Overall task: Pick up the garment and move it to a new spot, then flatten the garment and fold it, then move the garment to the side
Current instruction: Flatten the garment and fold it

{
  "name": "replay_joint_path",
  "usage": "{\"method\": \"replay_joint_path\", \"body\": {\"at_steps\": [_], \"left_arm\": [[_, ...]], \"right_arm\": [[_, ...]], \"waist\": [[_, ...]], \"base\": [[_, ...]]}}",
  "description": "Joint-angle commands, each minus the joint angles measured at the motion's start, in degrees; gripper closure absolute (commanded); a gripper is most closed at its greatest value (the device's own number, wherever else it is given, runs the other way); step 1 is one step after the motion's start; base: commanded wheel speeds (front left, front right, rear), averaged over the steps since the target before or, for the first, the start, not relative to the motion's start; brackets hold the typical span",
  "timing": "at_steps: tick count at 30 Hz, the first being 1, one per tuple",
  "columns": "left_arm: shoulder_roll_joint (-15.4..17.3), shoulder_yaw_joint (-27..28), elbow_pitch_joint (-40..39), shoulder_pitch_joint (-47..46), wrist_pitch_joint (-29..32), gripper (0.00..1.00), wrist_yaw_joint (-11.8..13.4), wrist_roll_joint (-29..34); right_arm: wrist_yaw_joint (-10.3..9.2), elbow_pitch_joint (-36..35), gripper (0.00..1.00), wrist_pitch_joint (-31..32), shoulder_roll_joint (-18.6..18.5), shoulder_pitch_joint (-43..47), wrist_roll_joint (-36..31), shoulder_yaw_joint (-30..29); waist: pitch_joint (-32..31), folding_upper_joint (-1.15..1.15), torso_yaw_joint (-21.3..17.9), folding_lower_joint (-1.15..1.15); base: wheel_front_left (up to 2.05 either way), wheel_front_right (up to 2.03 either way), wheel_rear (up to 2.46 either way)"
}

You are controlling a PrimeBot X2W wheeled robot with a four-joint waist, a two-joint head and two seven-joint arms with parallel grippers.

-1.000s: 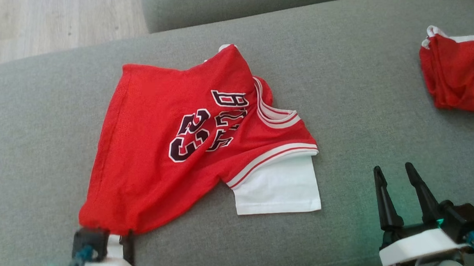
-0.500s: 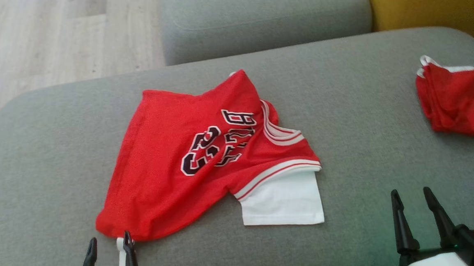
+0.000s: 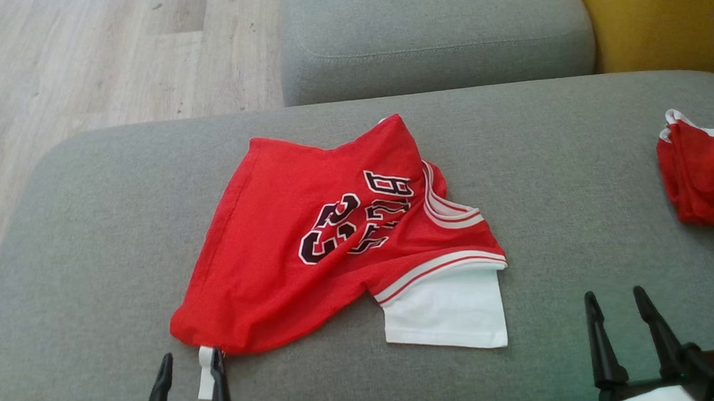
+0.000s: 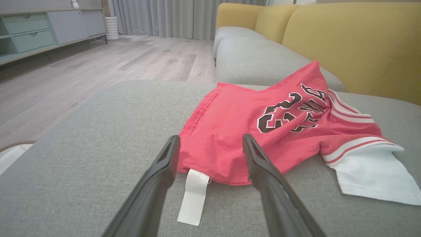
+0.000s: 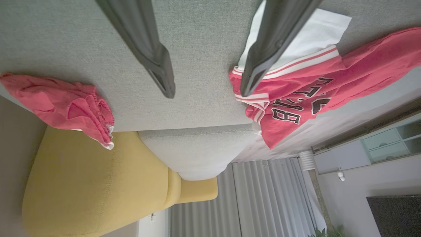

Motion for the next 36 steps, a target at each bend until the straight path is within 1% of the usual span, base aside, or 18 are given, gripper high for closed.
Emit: {"method": "replay_joint_path", "body": {"at_steps": [1, 8, 16, 19, 22, 24, 26, 28, 30, 34, 36], "left_arm": [[-0.5, 2.4, -2.0, -3.2, -0.7, 0.0, -0.7, 0.9], [-2.3, 4.8, -0.9, -4.9, -0.7, 0.0, -4.1, 3.3], [-3.8, 7.2, 0.2, -4.9, -0.7, 0.0, -6.6, 4.9], [-3.7, 8.0, 1.8, -5.5, -0.7, 0.0, -7.4, 4.9], [-2.2, 9.0, 4.3, -7.5, 0.8, 0.0, -7.3, 4.7], [-0.5, 9.2, 5.6, -9.5, 4.4, 0.0, -7.7, 5.1], [0.5, 9.7, 5.8, -11.9, 8.3, 0.0, -7.5, 4.8], [1.8, 9.4, 5.6, -14.5, 12.6, 0.0, -8.1, 5.0], [2.5, 9.3, 5.6, -16.9, 16.8, 0.0, -8.5, 4.7], [4.0, 9.0, 6.0, -19.8, 24.2, 0.0, -8.9, 4.5], [4.5, 9.3, 5.7, -20.6, 26.8, 0.0, -8.8, 4.1]], "right_arm": [[0.43, -1.5, 0.0, -0.6, -0.4, -1.1, -0.3, 1.6], [0.43, -0.8, 0.0, -0.6, -0.4, -1.2, 0.1, 2.7], [0.43, -0.3, 0.0, -0.6, -0.4, -1.2, 0.7, 3.1], [0.43, 0.1, 0.0, -0.1, -0.4, -1.7, 3.3, 3.8], [0.43, 0.3, 0.0, 5.2, -0.4, -3.9, 5.6, 6.6], [0.43, 0.5, 0.0, 11.0, -0.4, -5.9, 6.8, 8.2], [0.43, 0.8, 0.0, 16.7, -0.4, -8.1, 7.4, 8.7], [0.43, 1.6, 0.0, 22.6, -0.4, -10.5, 6.0, 9.3], [0.43, 2.3, 0.0, 27.2, -0.4, -12.4, 5.5, 9.3], [0.43, 3.5, 0.0, 33.7, -0.4, -14.9, 4.7, 10.5], [0.43, 3.8, 0.0, 36.0, -0.4, -15.3, 5.3, 11.7]], "waist": [[0.0, 0.0, 0.2, 0.0], [0.3, 0.0, 0.2, 0.0], [0.6, 0.0, -0.7, 0.0], [1.1, 0.0, -0.8, 0.0], [2.1, 0.0, -0.8, 0.0], [3.1, 0.0, -0.7, 0.0], [4.9, 0.0, -0.6, 0.0], [6.8, 0.0, -0.2, 0.0], [8.5, 0.0, 0.2, 0.0], [11.4, 0.0, 0.4, 0.0], [12.3, 0.0, 0.4, 0.0]], "base": [[0.0, 0.0, 0.0], [0.0, 0.0, 0.0], [0.0, 0.0, 0.0], [0.0, 0.0, 0.0], [0.0, 0.0, 0.0], [0.0, 0.0, 0.0], [0.0, 0.0, 0.0], [0.0, 0.0, 0.0], [0.0, 0.0, 0.0], [0.0, 0.0, 0.0], [0.0, 0.0, 0.0]]}}
